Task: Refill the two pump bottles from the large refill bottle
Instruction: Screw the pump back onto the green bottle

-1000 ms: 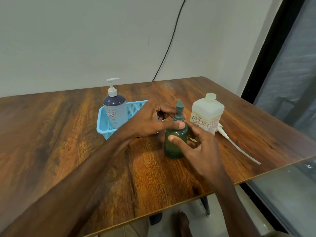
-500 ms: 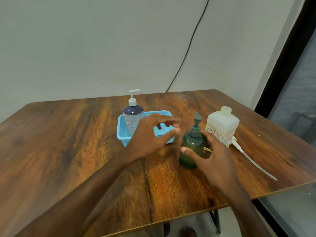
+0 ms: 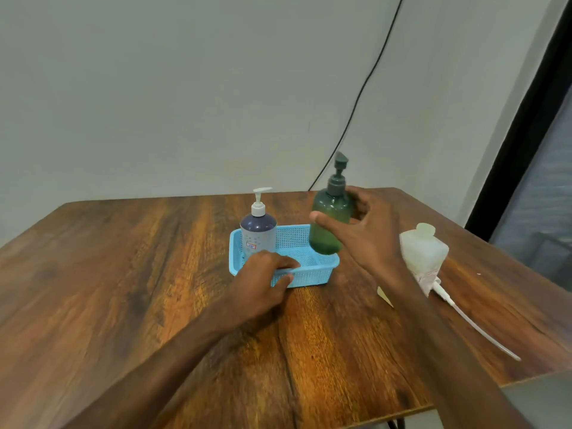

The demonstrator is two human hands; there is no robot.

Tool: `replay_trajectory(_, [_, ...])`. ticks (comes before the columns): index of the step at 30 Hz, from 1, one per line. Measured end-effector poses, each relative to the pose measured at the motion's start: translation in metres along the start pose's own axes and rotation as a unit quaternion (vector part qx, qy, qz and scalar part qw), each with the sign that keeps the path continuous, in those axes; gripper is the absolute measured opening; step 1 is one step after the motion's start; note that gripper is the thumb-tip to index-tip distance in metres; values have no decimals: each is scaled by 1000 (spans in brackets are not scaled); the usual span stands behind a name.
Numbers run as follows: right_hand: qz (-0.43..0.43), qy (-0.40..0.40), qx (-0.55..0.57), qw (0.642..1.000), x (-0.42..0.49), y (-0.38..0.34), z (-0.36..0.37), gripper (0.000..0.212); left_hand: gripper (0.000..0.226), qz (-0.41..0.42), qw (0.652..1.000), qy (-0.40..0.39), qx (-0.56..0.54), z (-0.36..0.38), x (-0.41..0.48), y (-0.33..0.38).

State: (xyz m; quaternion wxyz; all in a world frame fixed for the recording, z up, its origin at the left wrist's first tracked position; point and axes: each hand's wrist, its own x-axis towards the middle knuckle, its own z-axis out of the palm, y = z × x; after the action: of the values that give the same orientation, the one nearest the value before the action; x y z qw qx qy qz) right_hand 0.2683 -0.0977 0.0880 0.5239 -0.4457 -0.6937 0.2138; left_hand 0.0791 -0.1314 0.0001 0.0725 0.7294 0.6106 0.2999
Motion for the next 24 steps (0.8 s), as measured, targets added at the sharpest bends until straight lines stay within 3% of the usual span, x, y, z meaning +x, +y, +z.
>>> replay_trajectory(9, [98,-36,-37,994,42,64,72,63,36,5,1000,8,0,13,3,-14])
replay_trajectory(20, [102,-38,-42,993,36,83,90,65,34,29,999,14,-2,12,5,-15])
replay_trajectory(24, [89,-32,-46,995,32,79,81,79,36,24,1000,13,5,12,3,-14])
